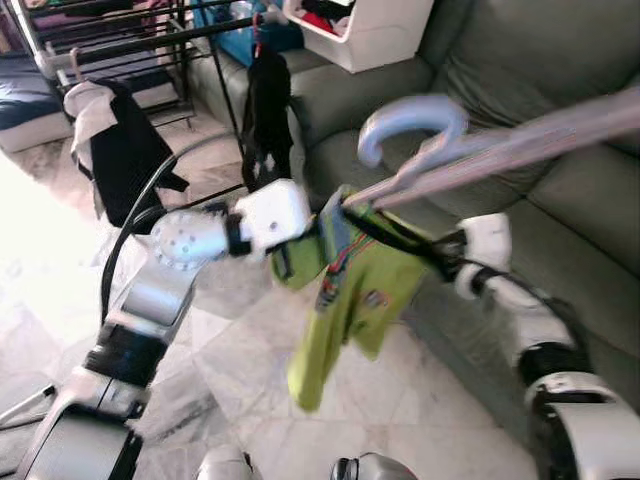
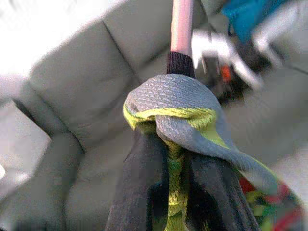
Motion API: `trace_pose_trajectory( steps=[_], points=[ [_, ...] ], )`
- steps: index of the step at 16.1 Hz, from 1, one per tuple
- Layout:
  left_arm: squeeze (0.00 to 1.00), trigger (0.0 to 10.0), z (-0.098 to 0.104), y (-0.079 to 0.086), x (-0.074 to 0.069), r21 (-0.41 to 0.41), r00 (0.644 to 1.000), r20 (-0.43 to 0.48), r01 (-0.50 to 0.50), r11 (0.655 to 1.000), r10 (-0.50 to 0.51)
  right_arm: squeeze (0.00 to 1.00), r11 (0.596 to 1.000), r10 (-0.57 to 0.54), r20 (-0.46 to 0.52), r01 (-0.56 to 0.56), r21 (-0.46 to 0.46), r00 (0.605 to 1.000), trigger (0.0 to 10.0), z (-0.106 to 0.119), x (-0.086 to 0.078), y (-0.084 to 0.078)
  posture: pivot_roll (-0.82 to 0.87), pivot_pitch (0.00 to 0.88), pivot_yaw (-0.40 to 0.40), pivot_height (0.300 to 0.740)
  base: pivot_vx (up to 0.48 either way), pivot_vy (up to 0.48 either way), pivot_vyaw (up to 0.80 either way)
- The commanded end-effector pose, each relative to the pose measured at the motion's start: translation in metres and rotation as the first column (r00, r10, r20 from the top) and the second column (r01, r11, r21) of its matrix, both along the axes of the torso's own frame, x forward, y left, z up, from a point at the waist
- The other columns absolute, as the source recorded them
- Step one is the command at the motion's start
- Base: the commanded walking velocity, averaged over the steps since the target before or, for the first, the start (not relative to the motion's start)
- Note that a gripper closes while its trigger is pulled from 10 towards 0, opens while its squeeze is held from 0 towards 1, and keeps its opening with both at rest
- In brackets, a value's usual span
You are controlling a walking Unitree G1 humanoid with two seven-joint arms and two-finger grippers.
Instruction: Hang hanger
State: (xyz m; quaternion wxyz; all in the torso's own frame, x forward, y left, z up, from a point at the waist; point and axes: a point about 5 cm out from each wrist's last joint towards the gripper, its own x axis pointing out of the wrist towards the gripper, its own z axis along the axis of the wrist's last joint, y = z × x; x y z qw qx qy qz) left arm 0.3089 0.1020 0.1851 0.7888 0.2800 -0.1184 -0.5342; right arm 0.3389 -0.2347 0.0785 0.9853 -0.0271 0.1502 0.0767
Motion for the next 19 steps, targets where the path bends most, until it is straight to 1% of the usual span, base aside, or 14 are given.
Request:
trace_pose_trajectory(
  steps=[1,2,3,4,5,7,8,10,12,13,14,15,17,19],
  points=[
    [0.0,0.0,0.002,0.01,0.0,0.017,0.999,0.053,-0.011,1.0,0.01,0.0,0.992,-0.127,-0.008,0.127,-0.028,0.992,0.0,-0.003,-0.007,-0.024,-0.04,0.053,-0.065,0.74,0.0,0.0,0.0],
    [0.0,0.0,-0.01,0.017,0.001,0.043,0.999,0.024,-0.034,0.998,0.033,0.0,0.983,-0.178,0.03,0.179,-0.033,0.984,0.0,0.005,-0.005,-0.033,-0.05,0.052,-0.063,0.74,0.0,0.0,0.0],
    [0.0,0.0,-0.03,0.032,0.001,0.077,0.995,-0.042,-0.084,0.993,0.087,0.0,0.958,-0.275,0.134,0.283,-0.045,0.952,0.0,0.027,0.0,-0.05,-0.05,0.05,-0.062,0.74,0.0,0.0,0.0],
    [0.0,0.0,-0.043,0.041,0.001,0.107,0.99,-0.077,-0.111,0.988,0.12,0.0,0.941,-0.326,0.204,0.338,-0.026,0.923,0.0,0.042,0.003,-0.058,-0.05,0.047,-0.062,0.74,0.0,0.0,0.0],
    [0.0,0.0,-0.059,0.054,0.0,0.15,0.979,-0.12,-0.149,0.978,0.167,0.0,0.92,-0.376,0.305,0.392,0.011,0.875,0.0,0.065,0.007,-0.067,-0.05,0.041,-0.063,0.74,0.0,0.0,0.0],
    [0.0,0.0,-0.077,0.07,-0.001,0.167,0.954,-0.185,-0.207,0.964,0.236,0.0,0.912,-0.386,0.405,0.41,0.031,0.829,0.0,0.088,0.012,-0.07,-0.06,0.036,-0.065,0.74,0.0,0.0,0.0],
    [0.0,0.0,-0.084,0.077,-0.001,0.145,0.931,-0.228,-0.257,0.956,0.284,0.0,0.912,-0.376,0.455,0.41,0.027,0.807,0.0,0.099,0.014,-0.069,-0.06,0.036,-0.065,0.74,0.0,0.0,0.0],
    [0.0,0.0,-0.095,0.086,-0.002,0.164,0.913,-0.246,-0.292,0.942,0.326,0.0,0.915,-0.359,0.497,0.403,0.02,0.79,0.0,0.106,0.015,-0.067,-0.06,0.031,-0.072,0.74,0.0,0.0,0.0],
    [0.0,0.0,-0.098,0.087,-0.004,0.147,0.909,-0.26,-0.297,0.944,0.327,0.0,0.914,-0.359,0.501,0.404,0.021,0.787,0.0,0.106,0.015,-0.066,-0.06,0.029,-0.076,0.74,0.0,0.0,0.0],
    [0.0,0.0,-0.098,0.088,-0.002,0.105,0.896,-0.282,-0.326,0.94,0.342,0.0,0.922,-0.351,0.496,0.386,0.034,0.794,0.0,0.105,0.016,-0.064,-0.06,0.029,-0.075,0.74,0.0,0.0,0.0],
    [0.0,0.0,-0.099,0.09,-0.001,0.113,0.893,-0.282,-0.331,0.937,0.35,0.0,0.925,-0.343,0.503,0.378,0.035,0.793,0.0,0.106,0.017,-0.063,-0.06,0.028,-0.074,0.74,0.0,0.0,0.0],
    [0.0,0.0,-0.101,0.092,-0.001,0.14,0.897,-0.27,-0.323,0.936,0.35,0.0,0.928,-0.333,0.516,0.372,0.029,0.789,0.0,0.107,0.017,-0.062,-0.06,0.028,-0.072,0.74,0.0,0.0,0.0],
    [0.0,0.0,-0.105,0.096,-0.001,0.231,0.905,-0.223,-0.312,0.921,0.363,0.0,0.931,-0.322,0.527,0.364,0.026,0.787,0.0,0.111,0.018,-0.061,-0.06,0.029,-0.067,0.74,0.0,0.0,0.0],
    [0.0,0.0,-0.107,0.1,0.006,0.278,0.88,-0.177,-0.385,0.88,0.441,0.0,0.936,-0.297,0.54,0.353,0.0,0.787,0.0,0.114,0.021,-0.056,-0.06,0.029,-0.065,0.74,0.0,0.0,0.0]
  ],
)
